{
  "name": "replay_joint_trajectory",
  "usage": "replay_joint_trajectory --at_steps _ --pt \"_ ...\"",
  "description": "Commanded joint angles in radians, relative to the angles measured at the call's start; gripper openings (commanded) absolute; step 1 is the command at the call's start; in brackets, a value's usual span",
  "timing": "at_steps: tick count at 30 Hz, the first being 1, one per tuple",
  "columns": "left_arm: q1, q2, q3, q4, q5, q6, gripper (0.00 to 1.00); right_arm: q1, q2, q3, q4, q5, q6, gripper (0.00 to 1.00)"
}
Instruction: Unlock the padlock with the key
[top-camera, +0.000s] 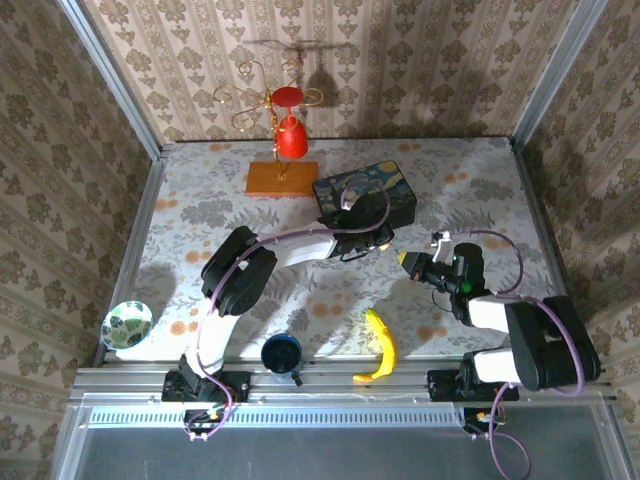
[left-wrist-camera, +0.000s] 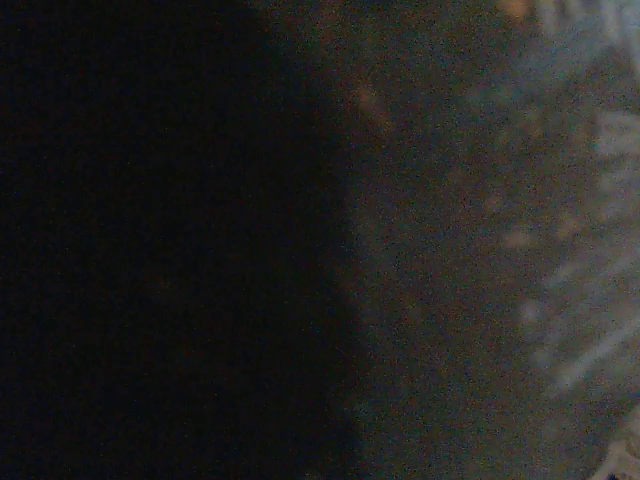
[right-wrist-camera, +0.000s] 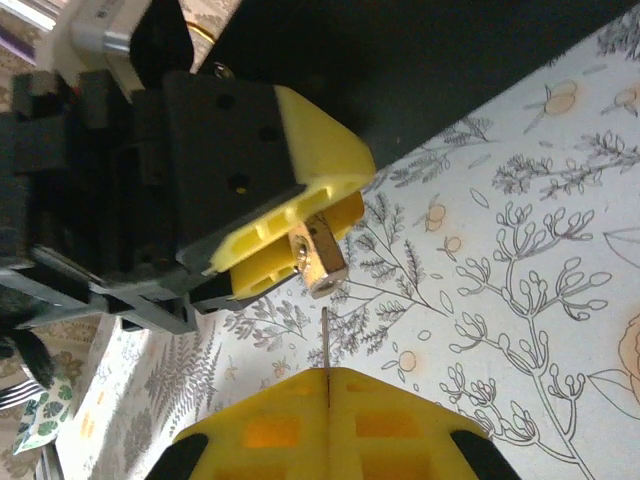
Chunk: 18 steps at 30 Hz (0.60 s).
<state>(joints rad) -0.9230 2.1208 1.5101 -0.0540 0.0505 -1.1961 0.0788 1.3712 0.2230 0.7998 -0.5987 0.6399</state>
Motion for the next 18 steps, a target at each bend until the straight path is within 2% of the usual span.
replay_joint_trajectory --at_steps 1,3,5,7,13,18 --pt "0.018 -0.064 -0.020 0.157 0.060 -0.071 0.00 -0.002 0.102 0.004 0.187 -0.074 0.007 0.00" --pt "0.025 -0.062 -0.023 0.177 0.082 -0.078 0.04 -0.002 0.169 0.003 0.275 -0.092 0.033 0.00" --pt "0.026 -0.066 -0.013 0.158 0.091 -0.067 0.00 -0.002 0.226 0.001 0.347 -0.102 0.050 0.00" --pt "0.026 -0.074 0.001 0.117 0.076 -0.039 0.00 0.001 0.271 0.000 0.406 -0.102 0.059 0.00" --pt "0.028 -0.091 -0.023 0.139 0.059 -0.042 0.00 0.007 0.334 0.012 0.473 -0.098 0.057 0.00" --pt "0.029 -0.083 -0.045 0.191 0.070 -0.080 0.00 0.007 0.319 0.036 0.444 -0.107 0.042 0.00"
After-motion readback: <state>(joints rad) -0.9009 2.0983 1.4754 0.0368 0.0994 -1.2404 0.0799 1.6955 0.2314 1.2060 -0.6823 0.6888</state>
